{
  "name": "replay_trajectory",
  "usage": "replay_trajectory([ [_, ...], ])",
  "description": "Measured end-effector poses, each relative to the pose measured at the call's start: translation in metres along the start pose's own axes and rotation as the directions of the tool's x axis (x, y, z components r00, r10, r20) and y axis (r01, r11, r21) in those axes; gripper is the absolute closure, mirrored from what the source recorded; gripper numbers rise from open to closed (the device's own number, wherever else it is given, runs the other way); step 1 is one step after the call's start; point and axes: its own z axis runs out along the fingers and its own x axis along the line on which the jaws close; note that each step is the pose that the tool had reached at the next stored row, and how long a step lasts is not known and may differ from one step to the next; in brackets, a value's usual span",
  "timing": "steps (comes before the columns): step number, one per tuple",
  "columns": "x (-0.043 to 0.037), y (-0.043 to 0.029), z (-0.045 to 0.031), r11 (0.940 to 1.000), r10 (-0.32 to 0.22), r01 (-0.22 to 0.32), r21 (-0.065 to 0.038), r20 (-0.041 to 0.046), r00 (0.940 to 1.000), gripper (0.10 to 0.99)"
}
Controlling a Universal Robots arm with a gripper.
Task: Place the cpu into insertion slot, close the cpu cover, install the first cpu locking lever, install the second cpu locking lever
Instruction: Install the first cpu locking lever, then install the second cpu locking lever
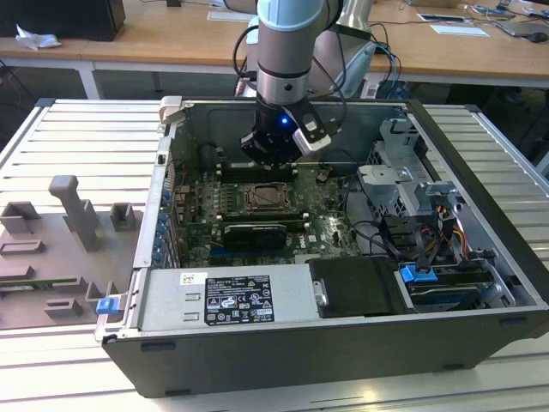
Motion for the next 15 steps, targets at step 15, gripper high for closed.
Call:
replay_trajectory([
  [15, 0.0002, -0.0035, -0.0002, 1.0000, 0.000, 0.000, 0.000, 0.0001, 1.0000, 0.980],
])
